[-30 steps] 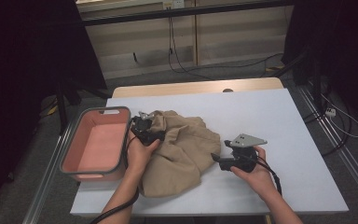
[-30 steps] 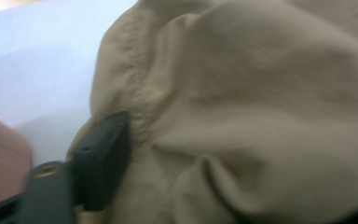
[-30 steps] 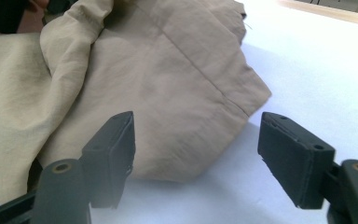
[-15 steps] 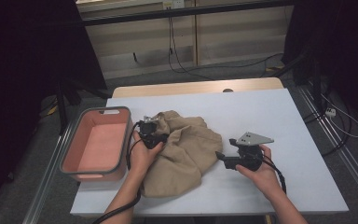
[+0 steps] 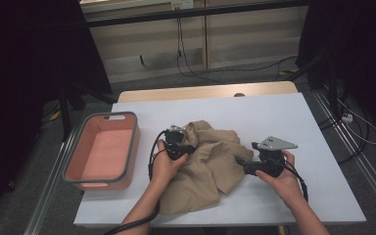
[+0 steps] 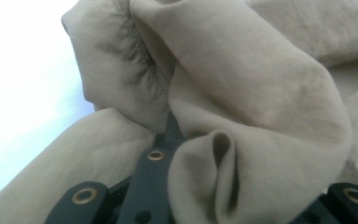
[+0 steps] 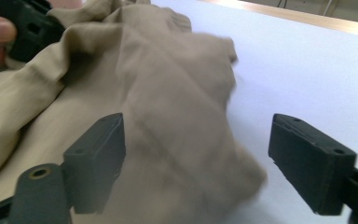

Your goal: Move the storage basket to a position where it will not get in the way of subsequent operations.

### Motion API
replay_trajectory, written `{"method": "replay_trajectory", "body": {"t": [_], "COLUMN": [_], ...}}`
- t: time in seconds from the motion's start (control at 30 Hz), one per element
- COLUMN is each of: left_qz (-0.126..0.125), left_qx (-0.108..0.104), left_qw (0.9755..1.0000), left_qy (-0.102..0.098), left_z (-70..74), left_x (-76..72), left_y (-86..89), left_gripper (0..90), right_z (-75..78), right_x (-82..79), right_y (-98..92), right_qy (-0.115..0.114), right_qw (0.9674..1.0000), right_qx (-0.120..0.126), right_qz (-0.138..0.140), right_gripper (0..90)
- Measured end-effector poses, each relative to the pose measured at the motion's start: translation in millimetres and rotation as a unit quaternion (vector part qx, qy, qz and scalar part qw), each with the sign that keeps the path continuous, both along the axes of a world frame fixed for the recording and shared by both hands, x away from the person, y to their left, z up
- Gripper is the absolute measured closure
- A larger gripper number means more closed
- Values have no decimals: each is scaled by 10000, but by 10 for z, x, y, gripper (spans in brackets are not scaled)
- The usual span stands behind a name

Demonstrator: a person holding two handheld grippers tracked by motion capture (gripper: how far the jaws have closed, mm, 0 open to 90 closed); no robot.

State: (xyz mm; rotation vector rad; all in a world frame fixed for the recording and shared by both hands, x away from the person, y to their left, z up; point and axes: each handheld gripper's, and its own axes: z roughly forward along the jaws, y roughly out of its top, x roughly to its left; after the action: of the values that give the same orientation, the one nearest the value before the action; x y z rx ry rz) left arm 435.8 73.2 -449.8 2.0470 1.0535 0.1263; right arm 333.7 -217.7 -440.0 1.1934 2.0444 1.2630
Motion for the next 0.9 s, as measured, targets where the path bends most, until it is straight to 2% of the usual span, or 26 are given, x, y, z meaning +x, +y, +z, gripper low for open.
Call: {"method": "replay_trajectory", "body": {"t": [0.03, 0.1, 0.17, 0.3, 0.4, 0.43, 0.5, 0.53, 0.6, 0.77, 0.83, 0.87, 0.9], "left_qz": [0, -203, -213, -261, -199, -199, -176, -96, -60, 191, 310, 419, 419], "left_qx": [0, 37, 46, 28, -23, -23, -3, 0, -83, -18, 133, 188, 188], "left_qw": [10000, 9998, 9997, 9996, 9997, 9997, 9996, 9993, 9992, 9984, 9968, 9965, 9965], "left_qy": [0, -35, -77, -107, -170, -170, -240, -372, -396, -539, -724, -696, -696], "left_z": [0, 11, 12, 79, 252, 252, 354, 446, 490, 594, 595, 585, 585], "left_x": [0, -46, -49, -27, -13, -13, 3, 18, 32, 90, 114, 138, 138], "left_y": [0, -109, -122, -59, 47, 47, 123, 204, 263, 537, 640, 733, 733], "left_gripper": [781, 781, 781, 774, 766, 769, 768, 768, 768, 762, 707, 660, 629], "right_z": [0, 9, 17, 58, 70, 70, 62, 52, 46, 14, 2, 0, 0], "right_x": [0, 4, 5, 11, 31, 31, 47, 57, 61, 97, 106, 109, 109], "right_y": [0, -39, -52, -110, -157, -157, -171, -177, -177, -171, -155, -141, -141], "right_qy": [0, -16, -25, -86, -110, -110, -94, -79, -76, -31, 6, -1, -1], "right_qw": [10000, 10000, 9999, 9995, 9991, 9991, 9989, 9988, 9987, 9986, 9987, 9988, 9988], "right_qx": [0, -31, 6, 50, 31, 31, 37, 33, 26, 13, 23, 10, 10], "right_qz": [0, -86, -125, -286, -408, -408, -463, -486, -497, -524, -507, -483, -483], "right_gripper": [178, 150, 137, 115, 105, 105, 104, 104, 105, 118, 118, 117, 117]}}
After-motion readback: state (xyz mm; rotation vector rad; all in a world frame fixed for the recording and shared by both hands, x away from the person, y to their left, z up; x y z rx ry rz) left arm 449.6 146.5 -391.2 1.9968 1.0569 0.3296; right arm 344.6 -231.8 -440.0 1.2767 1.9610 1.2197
